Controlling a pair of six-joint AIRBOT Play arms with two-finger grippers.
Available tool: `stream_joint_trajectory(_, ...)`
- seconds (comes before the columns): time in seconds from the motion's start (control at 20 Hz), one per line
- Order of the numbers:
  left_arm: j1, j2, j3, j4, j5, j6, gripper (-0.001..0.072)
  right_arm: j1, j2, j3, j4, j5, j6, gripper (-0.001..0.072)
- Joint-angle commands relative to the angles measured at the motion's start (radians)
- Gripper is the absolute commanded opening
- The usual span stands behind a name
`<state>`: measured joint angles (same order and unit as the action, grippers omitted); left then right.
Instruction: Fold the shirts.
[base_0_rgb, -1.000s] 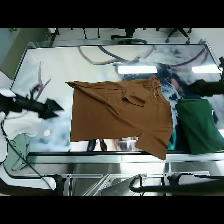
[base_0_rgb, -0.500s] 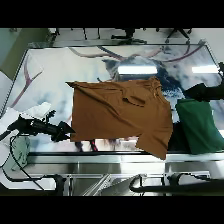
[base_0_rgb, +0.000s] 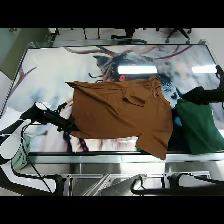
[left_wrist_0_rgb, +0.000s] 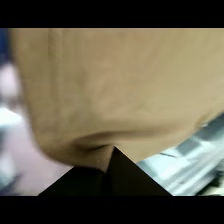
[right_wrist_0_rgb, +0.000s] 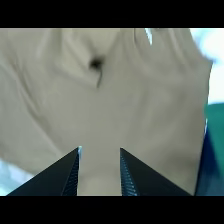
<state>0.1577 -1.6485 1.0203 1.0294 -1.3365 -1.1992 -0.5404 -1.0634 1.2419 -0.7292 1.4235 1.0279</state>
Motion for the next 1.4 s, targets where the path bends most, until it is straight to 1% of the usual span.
stream_joint_trajectory(0.0, 0.042, -0.007, 0.119, 0.227, -0.08, -0.059, 0.001, 0.0, 0.045, -0.111, -0.079, 0.018, 0.055, 0.0333)
stream_joint_trajectory(0.05, 0.078, -0.008, 0.138, 0.213, -0.084, -0.059, 0.001, 0.0, 0.065, -0.162, -0.092, 0.011, 0.07, 0.0404)
stream_joint_trajectory(0.15, 0.139, -0.008, 0.158, 0.143, -0.09, -0.045, 0.0011, 0.0, 0.095, -0.277, -0.124, -0.007, 0.089, 0.0404)
stream_joint_trajectory(0.2, 0.165, -0.008, 0.157, 0.095, -0.09, -0.019, 0.0011, 0.0, 0.101, -0.331, -0.122, -0.019, 0.091, 0.0404)
stream_joint_trajectory(0.35, 0.196, -0.008, 0.155, -0.013, -0.08, 0.033, 0.0014, 0.036, 0.103, -0.485, -0.12, -0.077, 0.092, 0.0414)
stream_joint_trajectory(0.55, 0.195, -0.008, 0.155, -0.019, -0.066, 0.048, 0.0014, 0.164, 0.099, -0.637, -0.063, -0.23, 0.098, 0.0414)
stream_joint_trajectory(0.7, 0.195, -0.008, 0.155, -0.019, -0.067, 0.057, 0.0014, 0.249, 0.063, -0.658, -0.056, -0.328, 0.106, 0.0413)
stream_joint_trajectory(0.8, 0.195, -0.008, 0.155, -0.019, -0.067, 0.071, 0.0015, 0.271, 0.037, -0.657, -0.042, -0.353, 0.105, 0.0413)
stream_joint_trajectory(0.9, 0.196, -0.008, 0.155, -0.019, -0.065, 0.076, 0.0015, 0.276, 0.028, -0.657, -0.026, -0.355, 0.097, 0.04)
stream_joint_trajectory(0.95, 0.196, -0.008, 0.155, -0.019, -0.057, 0.077, 0.0015, 0.276, 0.029, -0.657, -0.025, -0.355, 0.094, 0.0361)
stream_joint_trajectory(1.1, 0.196, -0.008, 0.155, -0.019, -0.051, 0.077, 0.0015, 0.274, 0.029, -0.656, -0.027, -0.347, 0.094, 0.0364)
stream_joint_trajectory(1.25, 0.196, -0.008, 0.155, -0.019, -0.06, 0.077, 0.0014, 0.22, 0.048, -0.634, -0.034, -0.251, 0.095, 0.0366)
stream_joint_trajectory(1.3, 0.196, -0.008, 0.155, -0.019, -0.061, 0.077, 0.0015, 0.191, 0.068, -0.625, -0.035, -0.227, 0.095, 0.0373)
stream_joint_trajectory(1.35, 0.196, -0.008, 0.155, -0.019, -0.063, 0.077, 0.0014, 0.159, 0.092, -0.619, -0.035, -0.218, 0.095, 0.0434)
